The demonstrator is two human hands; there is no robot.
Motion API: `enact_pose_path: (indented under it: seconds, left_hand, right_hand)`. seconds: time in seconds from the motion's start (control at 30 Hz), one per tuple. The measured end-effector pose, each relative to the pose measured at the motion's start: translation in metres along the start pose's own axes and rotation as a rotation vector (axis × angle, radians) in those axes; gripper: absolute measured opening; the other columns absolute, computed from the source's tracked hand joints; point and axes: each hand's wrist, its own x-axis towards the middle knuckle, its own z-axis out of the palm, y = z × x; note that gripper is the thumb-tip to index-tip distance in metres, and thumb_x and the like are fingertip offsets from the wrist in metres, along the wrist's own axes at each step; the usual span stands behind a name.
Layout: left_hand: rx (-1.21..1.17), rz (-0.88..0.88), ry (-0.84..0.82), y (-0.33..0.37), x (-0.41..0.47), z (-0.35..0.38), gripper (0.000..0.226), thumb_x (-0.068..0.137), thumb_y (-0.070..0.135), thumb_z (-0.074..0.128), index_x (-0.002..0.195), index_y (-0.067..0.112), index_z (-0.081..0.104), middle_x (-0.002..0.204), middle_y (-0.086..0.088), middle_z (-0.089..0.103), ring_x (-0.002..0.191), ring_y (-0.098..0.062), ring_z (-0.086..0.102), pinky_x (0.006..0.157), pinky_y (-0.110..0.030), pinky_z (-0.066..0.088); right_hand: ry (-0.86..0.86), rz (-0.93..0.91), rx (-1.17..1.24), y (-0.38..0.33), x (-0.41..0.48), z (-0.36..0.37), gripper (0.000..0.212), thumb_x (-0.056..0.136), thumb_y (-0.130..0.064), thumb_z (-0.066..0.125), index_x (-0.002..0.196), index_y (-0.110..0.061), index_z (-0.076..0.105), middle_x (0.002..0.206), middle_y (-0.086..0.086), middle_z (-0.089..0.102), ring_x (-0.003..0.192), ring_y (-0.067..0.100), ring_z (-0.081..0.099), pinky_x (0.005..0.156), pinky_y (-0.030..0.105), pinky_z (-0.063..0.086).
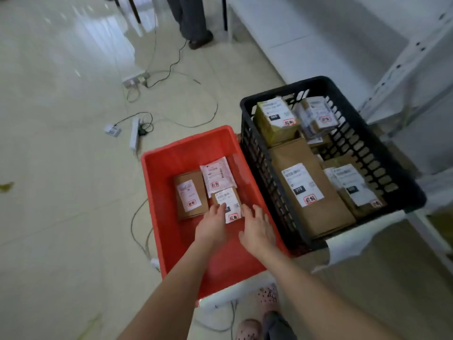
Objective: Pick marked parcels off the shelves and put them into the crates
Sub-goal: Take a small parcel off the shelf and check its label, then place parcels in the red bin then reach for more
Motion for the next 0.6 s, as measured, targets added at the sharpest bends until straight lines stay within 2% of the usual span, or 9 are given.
enact_pose_path:
  seconds: [0.1,0.23,0.33,0.47,0.6]
  left_hand:
    - [0.128,0.115,0.057,0.035,-0.033,-0.023,0.085,0.084,0.031,0.066,0.151,0.017,0.016,0.154,-0.004,0.022,0.137,-0.025,0.034,0.100,-0.040,0.042]
    - [0.216,0.275,0.103,0.092,-0.075,-0.047,0.081,0.086,0.023,0.062,0.151,0.016,0.015,0.154,-0.004,0.022,0.136,-0.026,0.034,0.100,-0.041,0.042]
    - [0.314,0.377,0.100,0.138,-0.102,-0.053,0.078,0.087,0.018,0.060,0.151,0.017,0.015,0.153,-0.005,0.022,0.134,-0.029,0.036,0.096,-0.041,0.044]
    - [0.407,0.523,0.069,0.210,-0.136,-0.047,0.082,0.085,0.024,0.064,0.150,0.016,0.016,0.154,-0.007,0.020,0.137,-0.029,0.030,0.099,-0.041,0.043]
    - [0.454,0.679,0.048,0.289,-0.176,-0.027,0.084,0.085,0.027,0.066,0.150,0.016,0.014,0.153,-0.009,0.021,0.136,-0.030,0.032,0.101,-0.044,0.043]
  right_hand:
    - [0.090,-0.001,0.014,0.011,-0.047,-0.029,0.070,0.092,-0.020,0.055,0.151,-0.026,0.018,0.156,0.002,0.016,0.141,0.023,0.024,0.110,0.035,0.033]
    - [0.197,0.059,0.034,0.042,-0.108,-0.070,0.069,0.092,-0.025,0.057,0.151,-0.025,0.020,0.155,0.003,0.020,0.140,0.023,0.026,0.109,0.035,0.032]
    - [0.296,0.150,0.036,0.073,-0.146,-0.103,0.070,0.090,-0.026,0.060,0.149,-0.025,0.021,0.152,0.004,0.024,0.137,0.025,0.030,0.107,0.036,0.035]
    - [0.395,0.322,0.077,0.129,-0.199,-0.146,0.068,0.091,-0.031,0.059,0.149,-0.025,0.022,0.153,0.004,0.021,0.137,0.025,0.026,0.109,0.037,0.034]
    - [0.523,0.449,0.103,0.189,-0.264,-0.177,0.065,0.088,-0.030,0.061,0.145,-0.026,0.031,0.148,0.005,0.030,0.133,0.027,0.032,0.105,0.041,0.039]
